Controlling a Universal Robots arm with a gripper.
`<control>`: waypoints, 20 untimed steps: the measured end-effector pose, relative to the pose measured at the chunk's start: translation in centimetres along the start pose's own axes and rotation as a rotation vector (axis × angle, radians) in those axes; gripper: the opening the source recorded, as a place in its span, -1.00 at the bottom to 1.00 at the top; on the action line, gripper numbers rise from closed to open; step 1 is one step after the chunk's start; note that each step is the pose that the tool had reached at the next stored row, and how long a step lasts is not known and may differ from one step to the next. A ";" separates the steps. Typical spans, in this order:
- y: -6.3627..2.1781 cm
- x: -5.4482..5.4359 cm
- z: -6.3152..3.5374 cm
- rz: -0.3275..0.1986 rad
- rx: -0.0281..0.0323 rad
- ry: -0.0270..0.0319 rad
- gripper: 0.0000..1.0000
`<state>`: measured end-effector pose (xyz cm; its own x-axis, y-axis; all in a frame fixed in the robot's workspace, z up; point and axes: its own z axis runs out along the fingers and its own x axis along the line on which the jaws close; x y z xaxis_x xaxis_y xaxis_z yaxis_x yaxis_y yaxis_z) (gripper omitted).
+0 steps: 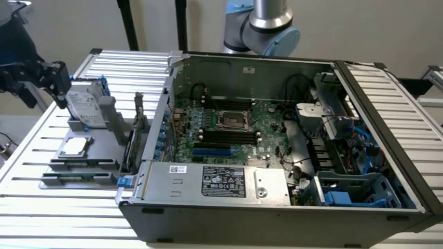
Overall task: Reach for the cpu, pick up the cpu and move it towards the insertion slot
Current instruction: 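Pick up the cpu and move it towards the insertion slot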
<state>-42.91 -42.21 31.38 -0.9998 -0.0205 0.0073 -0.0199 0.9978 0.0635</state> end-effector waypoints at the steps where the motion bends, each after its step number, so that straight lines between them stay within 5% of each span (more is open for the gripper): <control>1: -0.01 0.0 0.18 0.000 0.0001 0.0001 0.30; 20: -0.23 0.0 3.63 -0.008 0.0001 0.0005 0.30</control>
<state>-42.92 -42.21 27.74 -0.9996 -0.0282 0.0073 -0.0277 0.9976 0.0635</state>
